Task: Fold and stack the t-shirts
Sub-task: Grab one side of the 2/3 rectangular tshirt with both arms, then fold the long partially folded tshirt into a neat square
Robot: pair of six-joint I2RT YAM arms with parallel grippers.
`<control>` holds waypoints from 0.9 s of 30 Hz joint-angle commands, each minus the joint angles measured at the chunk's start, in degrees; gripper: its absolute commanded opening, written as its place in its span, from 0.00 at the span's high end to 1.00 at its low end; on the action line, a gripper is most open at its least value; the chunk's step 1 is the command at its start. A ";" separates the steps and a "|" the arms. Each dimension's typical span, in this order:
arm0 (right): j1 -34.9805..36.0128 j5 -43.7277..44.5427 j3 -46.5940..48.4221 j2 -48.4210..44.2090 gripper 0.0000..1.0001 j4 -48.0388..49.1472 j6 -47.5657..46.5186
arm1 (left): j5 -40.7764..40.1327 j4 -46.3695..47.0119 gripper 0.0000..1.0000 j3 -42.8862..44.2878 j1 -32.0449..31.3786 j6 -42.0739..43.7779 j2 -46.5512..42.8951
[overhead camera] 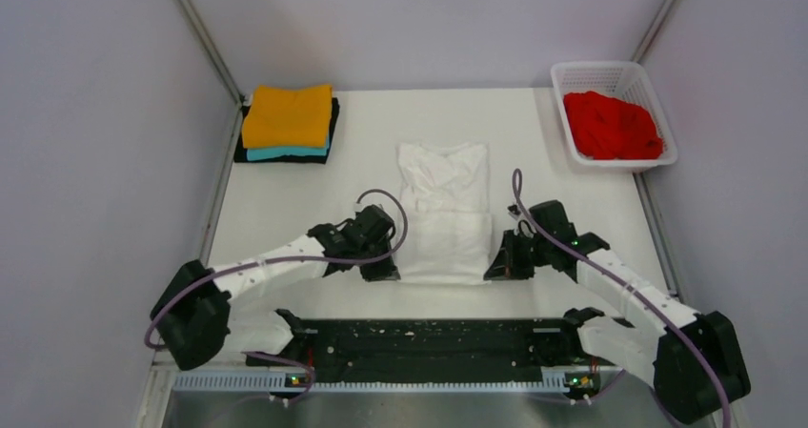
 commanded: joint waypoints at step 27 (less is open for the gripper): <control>-10.45 -8.67 27.87 8.51 1.00 -2.53 -5.53 | -14.09 3.00 1.00 26.18 9.81 15.53 -1.87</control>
